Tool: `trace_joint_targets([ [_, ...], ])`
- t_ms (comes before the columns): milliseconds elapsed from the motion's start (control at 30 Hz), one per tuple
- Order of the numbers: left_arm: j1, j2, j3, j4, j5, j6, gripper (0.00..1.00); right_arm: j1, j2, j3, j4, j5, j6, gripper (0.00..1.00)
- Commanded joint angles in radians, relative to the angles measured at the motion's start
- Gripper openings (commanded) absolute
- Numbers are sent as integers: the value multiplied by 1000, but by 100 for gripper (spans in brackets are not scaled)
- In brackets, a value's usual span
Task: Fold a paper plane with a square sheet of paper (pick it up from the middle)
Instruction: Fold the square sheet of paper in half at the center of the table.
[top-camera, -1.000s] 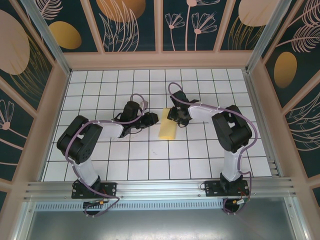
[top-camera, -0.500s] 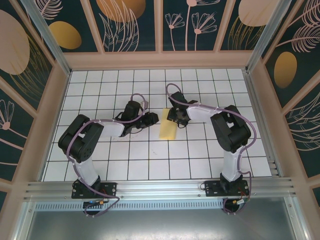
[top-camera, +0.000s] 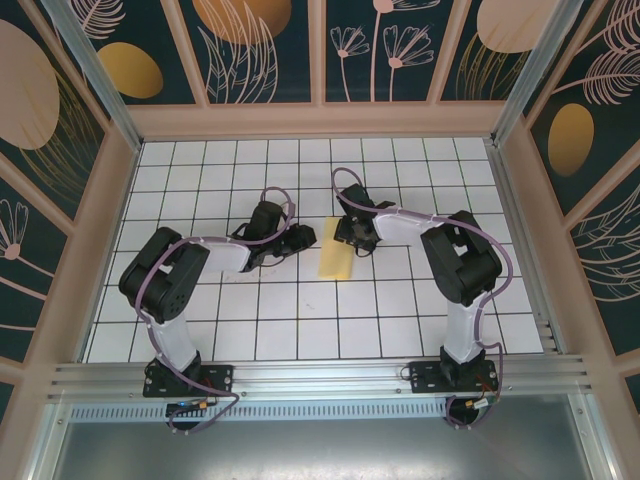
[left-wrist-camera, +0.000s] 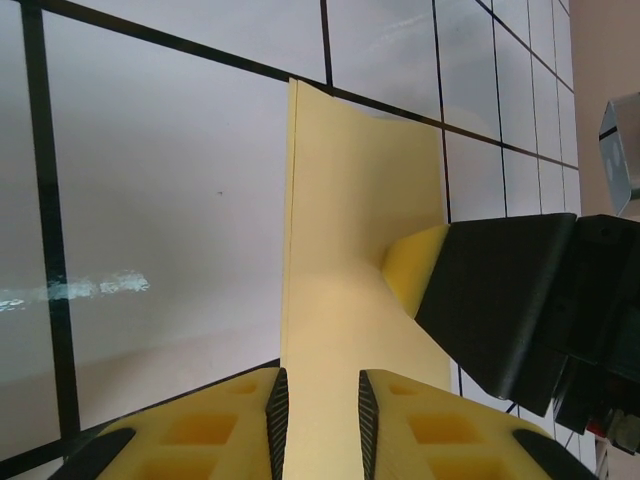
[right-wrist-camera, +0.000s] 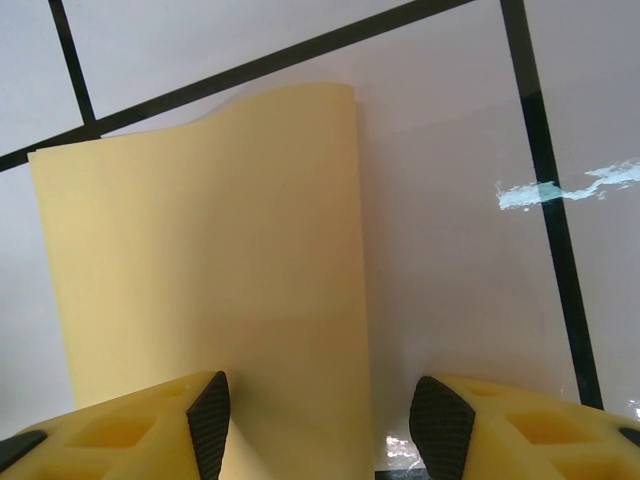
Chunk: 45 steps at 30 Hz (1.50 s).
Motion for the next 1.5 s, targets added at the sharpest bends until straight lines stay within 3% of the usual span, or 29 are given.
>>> trace_joint_targets([
  [0, -7, 21, 21, 43, 52, -21, 29, -6, 149, -57, 35, -22, -23, 59],
  [767, -40, 87, 76, 38, 120, -19, 23, -6, 168, -60, 35, -23, -23, 60],
  [1467, -63, 158, 141, -103, 80, 58, 14, -6, 177, -59, 37, -34, -24, 60],
])
